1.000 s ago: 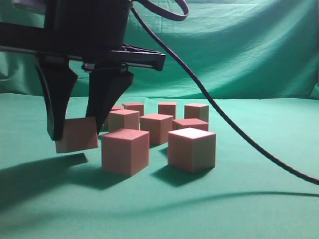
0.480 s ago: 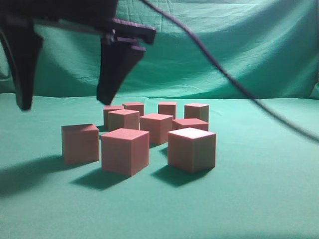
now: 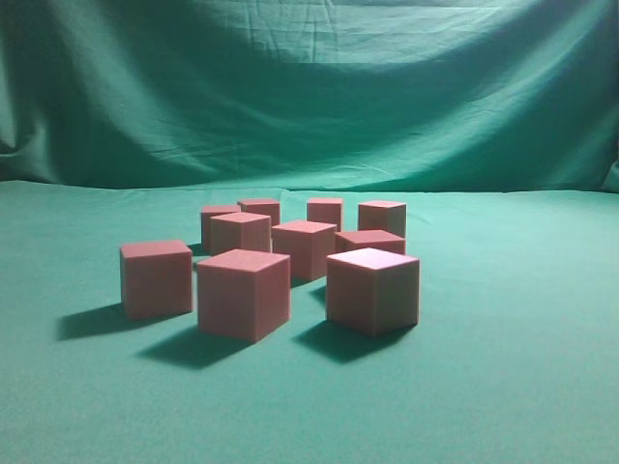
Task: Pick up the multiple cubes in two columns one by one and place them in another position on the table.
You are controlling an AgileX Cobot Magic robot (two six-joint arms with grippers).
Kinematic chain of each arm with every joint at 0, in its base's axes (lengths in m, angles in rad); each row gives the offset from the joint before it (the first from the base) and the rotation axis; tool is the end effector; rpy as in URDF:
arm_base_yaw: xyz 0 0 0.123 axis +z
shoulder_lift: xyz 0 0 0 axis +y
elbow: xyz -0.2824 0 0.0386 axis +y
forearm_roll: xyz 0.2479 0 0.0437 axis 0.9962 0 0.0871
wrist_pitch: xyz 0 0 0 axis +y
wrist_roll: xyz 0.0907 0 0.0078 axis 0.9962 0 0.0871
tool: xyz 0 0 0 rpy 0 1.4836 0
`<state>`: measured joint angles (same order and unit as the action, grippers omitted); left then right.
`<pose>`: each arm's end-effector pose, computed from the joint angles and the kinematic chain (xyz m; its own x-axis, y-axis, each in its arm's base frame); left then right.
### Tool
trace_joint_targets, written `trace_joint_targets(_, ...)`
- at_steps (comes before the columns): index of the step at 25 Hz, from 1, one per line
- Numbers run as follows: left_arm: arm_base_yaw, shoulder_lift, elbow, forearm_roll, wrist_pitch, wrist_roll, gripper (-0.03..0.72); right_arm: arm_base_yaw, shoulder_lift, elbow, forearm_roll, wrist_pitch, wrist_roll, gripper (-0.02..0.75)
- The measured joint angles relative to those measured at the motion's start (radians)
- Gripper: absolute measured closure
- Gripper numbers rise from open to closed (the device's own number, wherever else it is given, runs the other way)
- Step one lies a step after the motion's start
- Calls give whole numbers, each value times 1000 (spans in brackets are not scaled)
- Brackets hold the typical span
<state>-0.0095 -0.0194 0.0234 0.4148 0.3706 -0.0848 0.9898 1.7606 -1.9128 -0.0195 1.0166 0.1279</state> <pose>0.0521 0.0128 0.1757 -0.2833 0.2995 -0.9111 -0.0490 0.9442 0.3256 0.2177 0.3289 0.4099 -0.4795 -0.5165 -0.7094 -0.7784 0.6236 0.0721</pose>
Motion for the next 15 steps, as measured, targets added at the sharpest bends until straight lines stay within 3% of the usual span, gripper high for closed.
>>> trace_joint_targets(8, 0, 0, 0, 0, 0, 0, 688, 0, -289, -7, -26, 95, -84, 738)
trace_joint_targets(15, 0, 0, 0, 0, 0, 0, 688, 2, -587, 239, 2, 138, -138, 738)
